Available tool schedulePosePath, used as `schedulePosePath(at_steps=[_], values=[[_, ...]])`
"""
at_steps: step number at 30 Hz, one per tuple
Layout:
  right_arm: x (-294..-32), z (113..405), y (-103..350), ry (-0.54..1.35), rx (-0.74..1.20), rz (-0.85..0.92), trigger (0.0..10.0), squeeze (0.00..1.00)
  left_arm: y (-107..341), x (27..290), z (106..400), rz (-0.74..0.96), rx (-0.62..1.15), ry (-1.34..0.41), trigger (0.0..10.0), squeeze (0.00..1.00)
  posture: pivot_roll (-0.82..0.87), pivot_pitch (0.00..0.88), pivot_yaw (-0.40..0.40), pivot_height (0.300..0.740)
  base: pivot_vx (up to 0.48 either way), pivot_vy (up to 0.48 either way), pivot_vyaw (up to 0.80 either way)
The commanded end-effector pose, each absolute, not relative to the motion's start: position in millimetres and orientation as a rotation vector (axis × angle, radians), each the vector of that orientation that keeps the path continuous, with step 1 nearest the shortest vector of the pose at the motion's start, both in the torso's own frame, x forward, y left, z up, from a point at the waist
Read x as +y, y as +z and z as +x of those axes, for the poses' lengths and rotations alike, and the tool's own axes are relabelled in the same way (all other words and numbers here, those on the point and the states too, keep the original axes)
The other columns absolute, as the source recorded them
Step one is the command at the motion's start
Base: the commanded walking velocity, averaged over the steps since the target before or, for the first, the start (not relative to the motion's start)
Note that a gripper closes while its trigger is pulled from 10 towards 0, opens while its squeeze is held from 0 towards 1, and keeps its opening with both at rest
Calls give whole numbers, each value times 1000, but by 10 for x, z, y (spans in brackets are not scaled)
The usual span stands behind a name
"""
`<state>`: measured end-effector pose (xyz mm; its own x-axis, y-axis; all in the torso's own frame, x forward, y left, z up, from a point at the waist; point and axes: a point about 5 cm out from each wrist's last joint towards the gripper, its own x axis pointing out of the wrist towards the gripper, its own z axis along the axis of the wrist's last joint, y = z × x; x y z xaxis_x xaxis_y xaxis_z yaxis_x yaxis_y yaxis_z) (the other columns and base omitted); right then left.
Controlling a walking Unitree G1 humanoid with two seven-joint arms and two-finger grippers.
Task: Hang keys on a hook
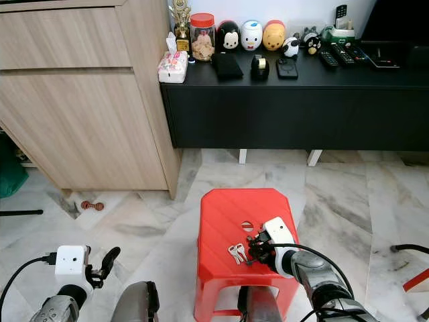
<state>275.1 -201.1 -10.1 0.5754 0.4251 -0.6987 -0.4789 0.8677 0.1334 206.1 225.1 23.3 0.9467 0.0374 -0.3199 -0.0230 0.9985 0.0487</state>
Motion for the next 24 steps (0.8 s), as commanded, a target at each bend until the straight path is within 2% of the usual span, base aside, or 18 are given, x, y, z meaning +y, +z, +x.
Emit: schedulePosePath(at_steps=[1,6,15,24], values=[[-2049,2697,-146,506,825,-53,10000,0,254,2276,2059,61,326,24,10000,0,30,87,-4,600,0,0,0],[-2053,2694,-150,501,825,-59,10000,0,254,2280,2059,60,328,24,10000,0,32,89,-2,600,0,0,0],[-2095,2829,-9,436,702,36,10000,0,253,2271,2063,58,329,22,10000,0,25,89,-2,600,0,0,0],[-2086,2816,-21,449,713,38,10000,0,249,2262,2069,55,329,23,10000,0,28,89,-6,600,0,0,0]])
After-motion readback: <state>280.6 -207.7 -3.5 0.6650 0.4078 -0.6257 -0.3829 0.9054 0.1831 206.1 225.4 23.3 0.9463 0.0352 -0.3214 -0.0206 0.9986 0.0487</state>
